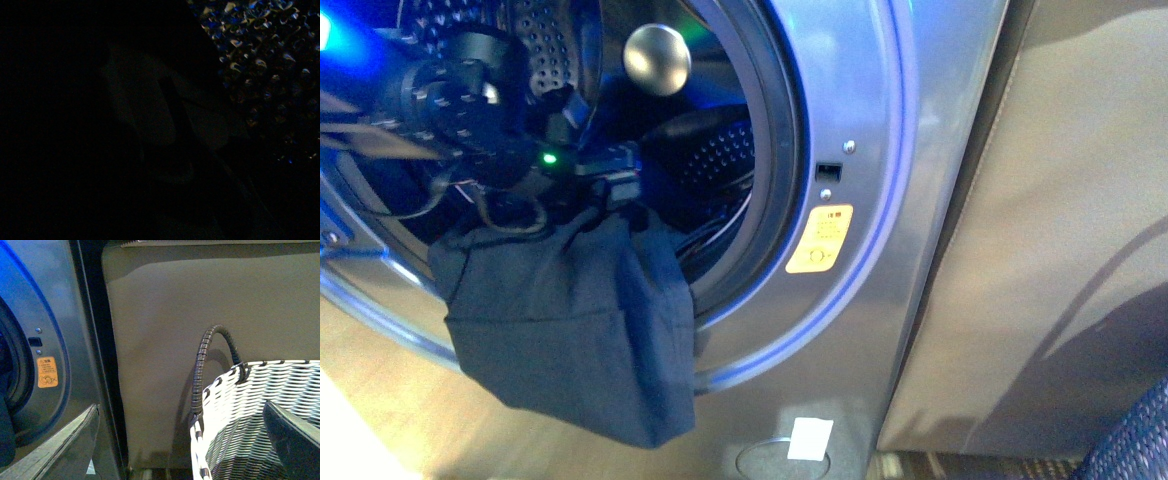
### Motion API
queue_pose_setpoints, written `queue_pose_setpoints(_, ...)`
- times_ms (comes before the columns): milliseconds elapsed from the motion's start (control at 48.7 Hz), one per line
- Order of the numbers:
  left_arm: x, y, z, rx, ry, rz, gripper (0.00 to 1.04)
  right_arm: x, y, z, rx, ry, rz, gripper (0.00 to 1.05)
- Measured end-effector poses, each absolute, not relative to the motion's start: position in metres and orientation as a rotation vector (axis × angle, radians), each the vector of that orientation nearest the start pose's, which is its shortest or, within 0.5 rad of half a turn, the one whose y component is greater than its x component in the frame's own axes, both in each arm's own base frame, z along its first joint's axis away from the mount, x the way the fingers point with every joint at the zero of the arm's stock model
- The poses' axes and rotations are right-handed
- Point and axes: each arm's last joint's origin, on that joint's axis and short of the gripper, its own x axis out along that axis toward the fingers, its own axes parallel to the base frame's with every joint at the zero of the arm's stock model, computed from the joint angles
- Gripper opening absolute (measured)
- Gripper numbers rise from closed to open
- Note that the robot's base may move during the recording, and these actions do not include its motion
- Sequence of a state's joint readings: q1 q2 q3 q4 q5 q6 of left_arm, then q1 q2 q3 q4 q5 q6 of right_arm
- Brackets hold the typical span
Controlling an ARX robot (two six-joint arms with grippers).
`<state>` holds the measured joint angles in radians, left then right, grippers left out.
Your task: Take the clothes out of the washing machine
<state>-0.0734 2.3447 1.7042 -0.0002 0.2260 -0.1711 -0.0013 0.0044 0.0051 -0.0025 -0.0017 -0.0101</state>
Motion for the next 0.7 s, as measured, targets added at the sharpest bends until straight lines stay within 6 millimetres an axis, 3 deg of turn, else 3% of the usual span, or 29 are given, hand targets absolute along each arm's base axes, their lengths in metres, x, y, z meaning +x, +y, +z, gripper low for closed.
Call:
queue_pose_setpoints(205,0.507,-0.059,0.132,-0.217,0.740,-0.261,0.98,0.098,0.000,0.165,-0.010,0.002,0.000,0.97)
queue_pose_setpoints(698,0.505,-0.069,0.130,0.058,0.824,-0.291,0.98,0.098,0.000,0.165,-0.010,0.002,0.000,0.97)
